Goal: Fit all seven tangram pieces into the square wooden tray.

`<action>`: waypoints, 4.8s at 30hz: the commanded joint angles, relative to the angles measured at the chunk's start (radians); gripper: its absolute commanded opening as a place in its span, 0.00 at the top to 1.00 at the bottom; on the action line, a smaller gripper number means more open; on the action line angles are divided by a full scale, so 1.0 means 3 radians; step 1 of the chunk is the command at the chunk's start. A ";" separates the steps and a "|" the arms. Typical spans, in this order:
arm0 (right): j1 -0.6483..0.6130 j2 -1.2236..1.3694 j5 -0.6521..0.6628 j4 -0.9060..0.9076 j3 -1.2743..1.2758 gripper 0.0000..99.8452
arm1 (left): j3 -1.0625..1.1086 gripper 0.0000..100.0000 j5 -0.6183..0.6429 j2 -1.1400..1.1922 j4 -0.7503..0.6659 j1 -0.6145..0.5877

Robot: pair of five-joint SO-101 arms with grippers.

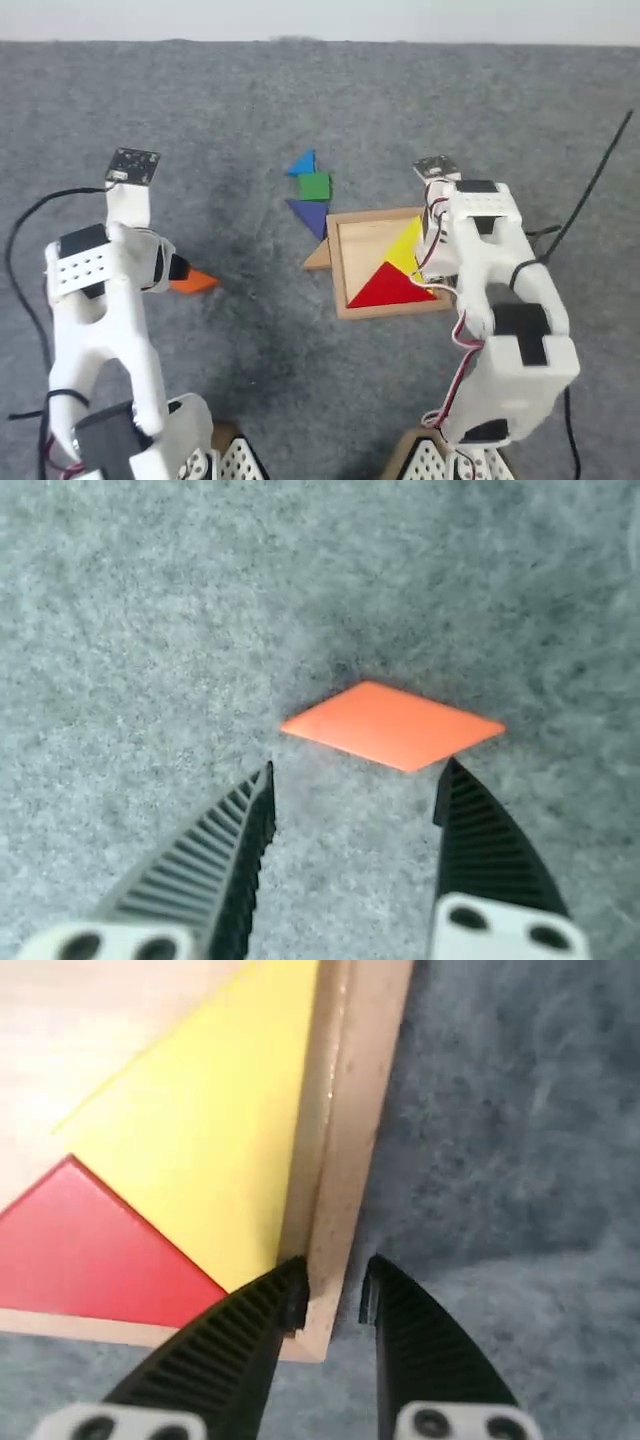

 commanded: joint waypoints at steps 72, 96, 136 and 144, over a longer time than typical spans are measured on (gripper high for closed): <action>0.1414 -0.1747 0.0547 -0.1430 0.2240 0.84 | -0.0908 0.76 -0.1657 0.0869 0.0332 0.0982; 0.1414 -0.1747 0.0542 -0.1430 0.2240 0.84 | -0.1435 0.95 -0.2225 0.2153 0.0384 0.0742; 0.1414 -0.1741 0.0542 -0.1435 0.2235 0.84 | -0.3971 0.84 0.0261 0.3243 0.0864 0.3212; 0.1414 -0.1741 0.0542 -0.1435 0.2235 0.84 | -0.3777 0.82 0.0235 0.2711 0.0915 0.3212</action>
